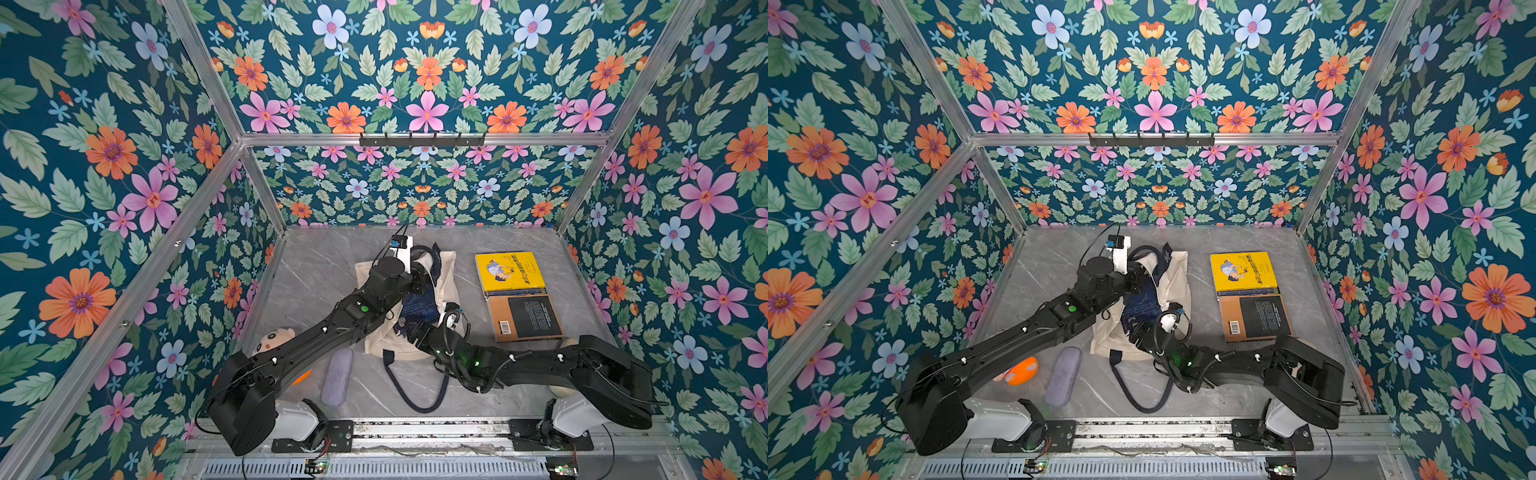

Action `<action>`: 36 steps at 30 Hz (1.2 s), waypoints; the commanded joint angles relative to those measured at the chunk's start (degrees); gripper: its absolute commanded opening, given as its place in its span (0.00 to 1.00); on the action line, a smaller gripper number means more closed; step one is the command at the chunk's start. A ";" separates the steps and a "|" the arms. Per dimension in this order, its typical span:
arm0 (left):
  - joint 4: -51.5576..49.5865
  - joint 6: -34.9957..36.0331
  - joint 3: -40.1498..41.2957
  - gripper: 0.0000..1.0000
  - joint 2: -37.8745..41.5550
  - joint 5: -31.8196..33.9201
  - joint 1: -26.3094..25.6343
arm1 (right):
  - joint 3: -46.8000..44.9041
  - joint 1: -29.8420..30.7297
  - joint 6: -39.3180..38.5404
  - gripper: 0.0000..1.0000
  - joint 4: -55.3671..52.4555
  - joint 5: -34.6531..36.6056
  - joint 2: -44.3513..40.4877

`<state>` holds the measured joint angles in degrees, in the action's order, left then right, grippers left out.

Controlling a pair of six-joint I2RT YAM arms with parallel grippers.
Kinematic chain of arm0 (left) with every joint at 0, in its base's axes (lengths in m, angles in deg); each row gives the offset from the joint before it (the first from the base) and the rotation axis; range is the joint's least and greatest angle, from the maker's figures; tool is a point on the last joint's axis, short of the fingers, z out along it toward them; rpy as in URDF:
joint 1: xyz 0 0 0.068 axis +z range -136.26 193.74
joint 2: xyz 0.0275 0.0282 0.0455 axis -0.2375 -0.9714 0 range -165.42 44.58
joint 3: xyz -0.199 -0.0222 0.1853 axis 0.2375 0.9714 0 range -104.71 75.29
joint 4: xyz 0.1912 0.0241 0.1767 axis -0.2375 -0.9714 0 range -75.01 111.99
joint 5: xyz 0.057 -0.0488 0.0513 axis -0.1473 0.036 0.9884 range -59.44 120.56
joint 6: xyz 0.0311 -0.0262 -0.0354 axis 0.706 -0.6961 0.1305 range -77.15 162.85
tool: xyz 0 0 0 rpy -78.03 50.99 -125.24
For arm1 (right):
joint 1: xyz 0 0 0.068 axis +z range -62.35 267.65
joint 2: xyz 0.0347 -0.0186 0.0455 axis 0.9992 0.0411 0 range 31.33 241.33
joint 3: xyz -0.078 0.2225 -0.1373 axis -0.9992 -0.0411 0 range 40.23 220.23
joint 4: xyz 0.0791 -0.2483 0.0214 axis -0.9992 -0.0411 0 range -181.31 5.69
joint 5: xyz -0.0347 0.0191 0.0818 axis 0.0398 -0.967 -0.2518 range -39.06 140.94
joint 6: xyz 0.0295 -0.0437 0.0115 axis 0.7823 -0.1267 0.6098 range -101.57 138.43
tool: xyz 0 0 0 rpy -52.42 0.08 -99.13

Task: Take out the books from the canvas bag
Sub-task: Place the book on the book, then pick up the book from the canvas bag.

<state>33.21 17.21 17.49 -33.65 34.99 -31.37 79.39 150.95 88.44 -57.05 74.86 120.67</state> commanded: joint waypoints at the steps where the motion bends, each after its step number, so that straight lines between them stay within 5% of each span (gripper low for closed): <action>1: 6.79 -1.15 0.14 0.00 0.05 1.07 0.06 | 1.01 1.27 1.08 0.83 2.11 2.32 0.80; 12: 5.69 -2.44 -3.38 0.00 -0.03 5.45 0.03 | 4.84 8.52 -3.78 0.90 -10.18 10.68 -3.30; 24: 5.10 -6.70 -5.74 0.00 0.38 10.07 0.08 | 5.83 14.64 -7.52 0.98 -11.76 14.19 -2.15; 36: 2.97 -9.07 -6.93 0.00 -0.28 9.16 0.02 | 7.37 12.28 -13.33 0.95 -10.07 7.90 3.31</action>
<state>30.32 9.53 10.80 -35.14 43.91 -31.37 87.19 164.57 76.88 -68.00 83.84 123.95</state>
